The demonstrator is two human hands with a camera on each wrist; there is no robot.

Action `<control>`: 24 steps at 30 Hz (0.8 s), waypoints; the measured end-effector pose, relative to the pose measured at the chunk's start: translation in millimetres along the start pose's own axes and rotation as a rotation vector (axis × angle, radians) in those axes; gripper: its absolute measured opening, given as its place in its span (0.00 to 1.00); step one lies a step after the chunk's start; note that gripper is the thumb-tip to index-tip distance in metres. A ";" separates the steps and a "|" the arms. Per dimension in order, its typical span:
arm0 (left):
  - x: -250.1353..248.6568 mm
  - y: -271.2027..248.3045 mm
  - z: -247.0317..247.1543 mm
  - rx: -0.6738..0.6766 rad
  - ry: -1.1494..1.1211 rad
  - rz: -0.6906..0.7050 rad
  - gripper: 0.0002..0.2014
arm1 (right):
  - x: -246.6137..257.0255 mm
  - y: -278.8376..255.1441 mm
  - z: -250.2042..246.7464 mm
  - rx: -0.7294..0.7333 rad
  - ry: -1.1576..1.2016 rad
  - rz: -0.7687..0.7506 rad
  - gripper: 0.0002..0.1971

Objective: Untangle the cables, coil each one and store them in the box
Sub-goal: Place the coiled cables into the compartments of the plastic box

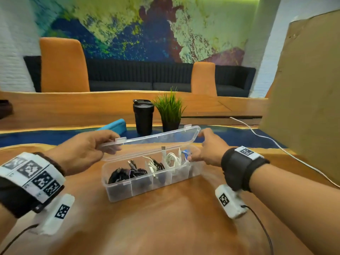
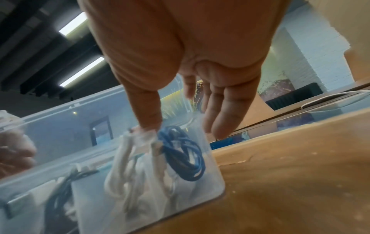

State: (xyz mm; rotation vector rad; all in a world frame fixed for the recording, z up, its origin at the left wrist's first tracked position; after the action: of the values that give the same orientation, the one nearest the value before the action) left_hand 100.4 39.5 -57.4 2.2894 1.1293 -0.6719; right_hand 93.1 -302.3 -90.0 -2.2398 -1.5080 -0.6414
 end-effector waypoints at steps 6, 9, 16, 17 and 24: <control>-12.7 -14.5 14.7 0.130 0.292 0.097 0.28 | 0.2 -7.7 -5.0 -0.010 -0.081 -0.179 0.45; -20.3 -23.2 21.9 0.266 0.425 0.091 0.26 | -0.5 -13.8 -6.1 -0.004 -0.157 -0.229 0.30; -33.9 -30.0 35.6 0.411 0.586 0.078 0.29 | -2.5 -42.1 -13.3 0.185 -0.399 -0.380 0.29; -33.8 -29.3 38.4 0.427 0.620 0.096 0.32 | -3.6 -48.0 -15.4 0.203 -0.416 -0.394 0.30; -38.0 -20.8 49.4 0.543 0.677 0.071 0.36 | -25.1 -86.4 4.5 0.266 -0.688 -0.443 0.45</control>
State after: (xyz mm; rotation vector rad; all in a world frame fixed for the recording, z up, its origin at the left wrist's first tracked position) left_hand 52.8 -1.9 -75.6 3.1483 1.2412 -0.1662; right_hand 5.2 -287.7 -103.7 -2.0177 -2.2848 0.2697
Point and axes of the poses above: each hand's wrist, its own y-axis towards the middle knuckle, its own z-axis out of the palm, x = y × z, the point moved 5 cm from there along y, towards the middle knuckle, and after that the axes turned 10 degrees about z, right-handed, at the moved point
